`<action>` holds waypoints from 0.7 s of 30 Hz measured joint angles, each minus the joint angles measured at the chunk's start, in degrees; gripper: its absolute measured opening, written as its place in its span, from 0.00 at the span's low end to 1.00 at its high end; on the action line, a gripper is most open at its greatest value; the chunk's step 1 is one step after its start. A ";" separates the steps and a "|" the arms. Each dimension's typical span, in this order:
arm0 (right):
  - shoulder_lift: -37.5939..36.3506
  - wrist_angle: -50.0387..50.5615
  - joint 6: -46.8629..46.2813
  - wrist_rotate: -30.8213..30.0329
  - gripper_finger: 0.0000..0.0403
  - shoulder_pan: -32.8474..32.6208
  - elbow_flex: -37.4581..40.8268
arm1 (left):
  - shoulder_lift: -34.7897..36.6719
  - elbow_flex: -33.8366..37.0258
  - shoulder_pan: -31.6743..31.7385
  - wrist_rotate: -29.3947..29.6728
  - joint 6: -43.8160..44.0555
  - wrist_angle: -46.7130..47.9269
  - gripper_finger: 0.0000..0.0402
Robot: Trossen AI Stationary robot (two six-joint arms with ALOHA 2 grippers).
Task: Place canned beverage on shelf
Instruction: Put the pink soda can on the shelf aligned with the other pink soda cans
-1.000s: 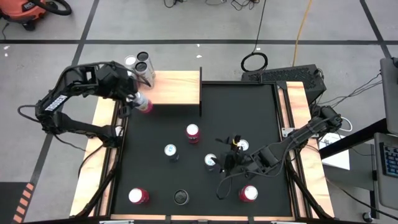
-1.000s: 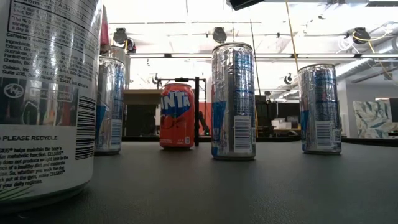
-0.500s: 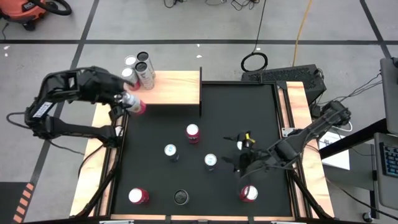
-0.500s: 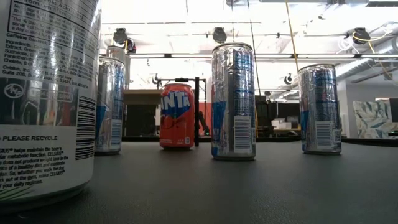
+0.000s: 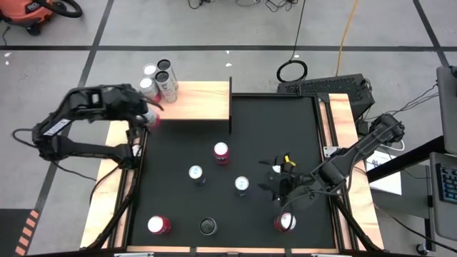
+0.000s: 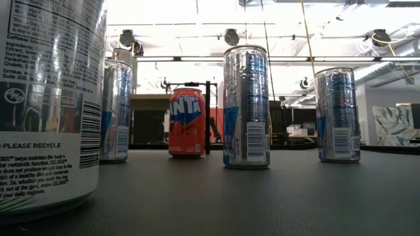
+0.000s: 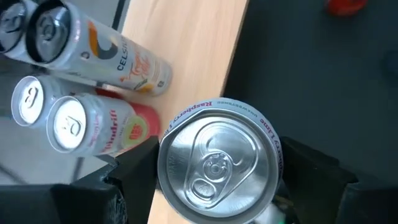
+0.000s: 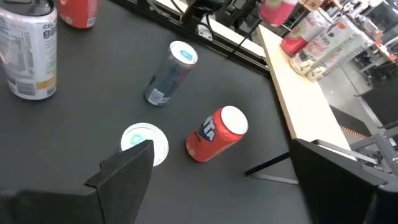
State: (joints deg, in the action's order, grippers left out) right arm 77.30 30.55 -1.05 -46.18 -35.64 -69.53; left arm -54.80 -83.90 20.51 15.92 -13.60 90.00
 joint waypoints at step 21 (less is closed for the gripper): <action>-0.07 -7.22 3.29 0.01 0.89 0.00 3.90 | -9.71 0.73 6.97 4.56 -14.74 -1.01 0.71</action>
State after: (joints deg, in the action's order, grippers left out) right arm 77.23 23.33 2.24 -46.17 -35.64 -65.63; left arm -64.51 -83.18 27.49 20.48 -28.34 88.99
